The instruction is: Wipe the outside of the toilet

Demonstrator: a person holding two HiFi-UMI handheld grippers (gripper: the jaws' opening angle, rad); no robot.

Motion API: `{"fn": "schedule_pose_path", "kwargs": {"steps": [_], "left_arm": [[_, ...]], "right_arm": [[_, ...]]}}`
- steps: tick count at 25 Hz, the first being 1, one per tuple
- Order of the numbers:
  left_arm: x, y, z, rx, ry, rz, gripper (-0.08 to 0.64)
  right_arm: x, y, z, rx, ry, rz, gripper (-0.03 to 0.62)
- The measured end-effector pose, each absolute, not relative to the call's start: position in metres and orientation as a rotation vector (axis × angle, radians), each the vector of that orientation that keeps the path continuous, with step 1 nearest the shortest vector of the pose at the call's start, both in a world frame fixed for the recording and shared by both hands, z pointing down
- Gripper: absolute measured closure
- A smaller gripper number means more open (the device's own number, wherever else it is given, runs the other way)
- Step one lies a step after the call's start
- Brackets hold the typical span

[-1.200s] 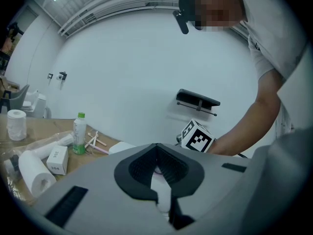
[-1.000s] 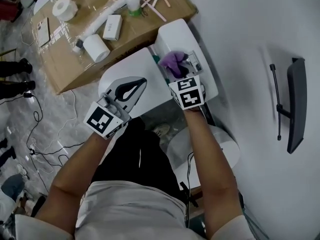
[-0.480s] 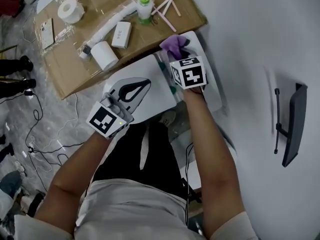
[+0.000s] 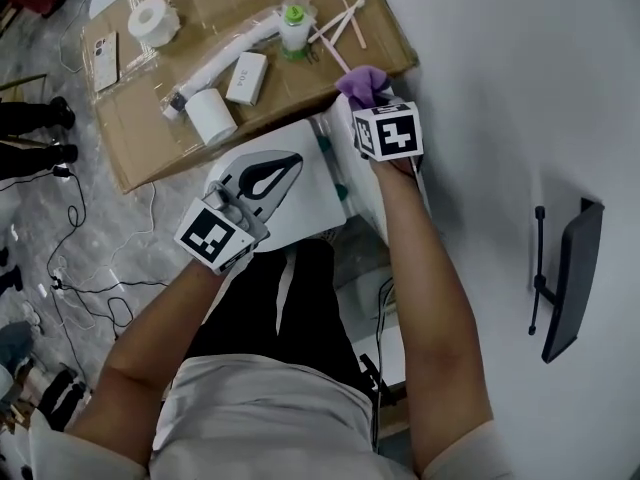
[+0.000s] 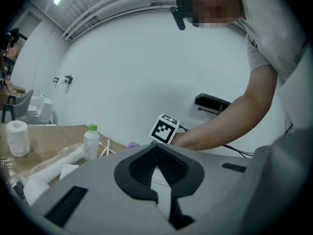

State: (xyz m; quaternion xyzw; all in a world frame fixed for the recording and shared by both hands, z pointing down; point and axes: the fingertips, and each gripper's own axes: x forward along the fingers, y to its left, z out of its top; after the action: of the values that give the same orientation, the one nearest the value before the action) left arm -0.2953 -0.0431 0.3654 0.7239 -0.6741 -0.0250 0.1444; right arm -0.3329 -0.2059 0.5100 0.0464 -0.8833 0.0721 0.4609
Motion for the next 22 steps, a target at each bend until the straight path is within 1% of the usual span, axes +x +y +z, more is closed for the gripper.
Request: {"fn": "schedule_pose_path", "kwargs": {"steps": [8, 18, 22], "left_arm": [[-0.281, -0.073, 0.364, 2.049, -1.965, -0.05, 0.554], [-0.248, -0.106, 0.371, 2.071, -1.958, -0.027, 0.554], [-0.233, -0.116, 0.373, 2.078, -1.942, -0.025, 0.554]], "right_arm": [[-0.3, -0.248, 0.507, 0.095, -2.166, 0.194, 0.505], [-0.214, -0.239, 0.507, 0.086, -2.199, 0.295, 0.505], [-0.197, -0.238, 0.504, 0.091, -2.235, 0.355, 0.505]]}}
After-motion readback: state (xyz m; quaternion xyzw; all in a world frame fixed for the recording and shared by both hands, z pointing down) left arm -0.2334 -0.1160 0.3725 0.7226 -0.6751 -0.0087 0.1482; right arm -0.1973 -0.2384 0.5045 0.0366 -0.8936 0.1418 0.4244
